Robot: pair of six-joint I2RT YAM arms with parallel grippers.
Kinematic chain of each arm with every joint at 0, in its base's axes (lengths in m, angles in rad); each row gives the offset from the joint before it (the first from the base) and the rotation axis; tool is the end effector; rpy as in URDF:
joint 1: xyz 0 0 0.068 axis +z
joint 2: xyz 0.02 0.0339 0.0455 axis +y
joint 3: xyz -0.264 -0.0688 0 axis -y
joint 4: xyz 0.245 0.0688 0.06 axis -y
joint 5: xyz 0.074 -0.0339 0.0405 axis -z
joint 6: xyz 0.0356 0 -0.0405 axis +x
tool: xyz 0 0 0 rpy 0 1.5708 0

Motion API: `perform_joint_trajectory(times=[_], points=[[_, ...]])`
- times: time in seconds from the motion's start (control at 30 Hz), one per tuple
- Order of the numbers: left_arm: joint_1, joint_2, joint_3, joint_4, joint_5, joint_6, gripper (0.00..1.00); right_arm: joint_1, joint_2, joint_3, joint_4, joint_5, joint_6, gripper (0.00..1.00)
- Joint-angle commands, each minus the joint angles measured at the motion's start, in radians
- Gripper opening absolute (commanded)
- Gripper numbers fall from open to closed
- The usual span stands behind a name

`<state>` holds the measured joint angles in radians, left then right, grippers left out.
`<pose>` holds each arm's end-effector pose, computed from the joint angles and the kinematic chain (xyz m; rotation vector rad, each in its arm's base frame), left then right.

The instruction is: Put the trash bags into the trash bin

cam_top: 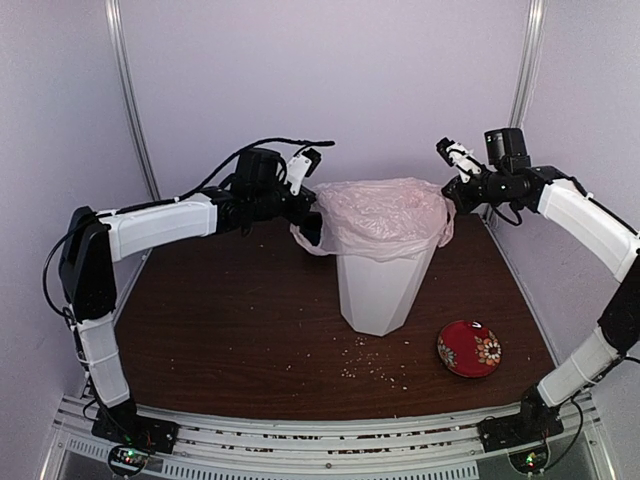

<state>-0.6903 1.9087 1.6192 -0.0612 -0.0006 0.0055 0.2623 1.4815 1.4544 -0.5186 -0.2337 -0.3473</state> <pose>0.3565 -0.2944 0.3125 0.6639 1.8319 -0.4567 0.3222 0.0950 0.3734 -0.7631 1.9630 0.1962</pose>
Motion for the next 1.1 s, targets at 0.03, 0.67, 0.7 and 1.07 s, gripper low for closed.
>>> perform_joint_trajectory(times=[0.03,0.67,0.7,1.07], points=[[0.037,0.062,0.086,0.028,0.188,-0.108,0.0,-0.061,0.062,0.066,0.0,-0.091,0.065,0.0],[0.09,0.174,-0.07,0.344,0.736,-0.608,0.0,-0.069,0.215,0.056,-0.236,-0.508,0.048,0.01],[0.09,0.176,-0.078,0.331,0.728,-0.621,0.0,-0.069,0.218,0.041,-0.225,-0.507,0.06,0.01],[0.087,0.066,-0.275,0.27,0.614,-0.575,0.0,-0.07,0.161,-0.057,-0.23,-0.472,0.062,0.01]])
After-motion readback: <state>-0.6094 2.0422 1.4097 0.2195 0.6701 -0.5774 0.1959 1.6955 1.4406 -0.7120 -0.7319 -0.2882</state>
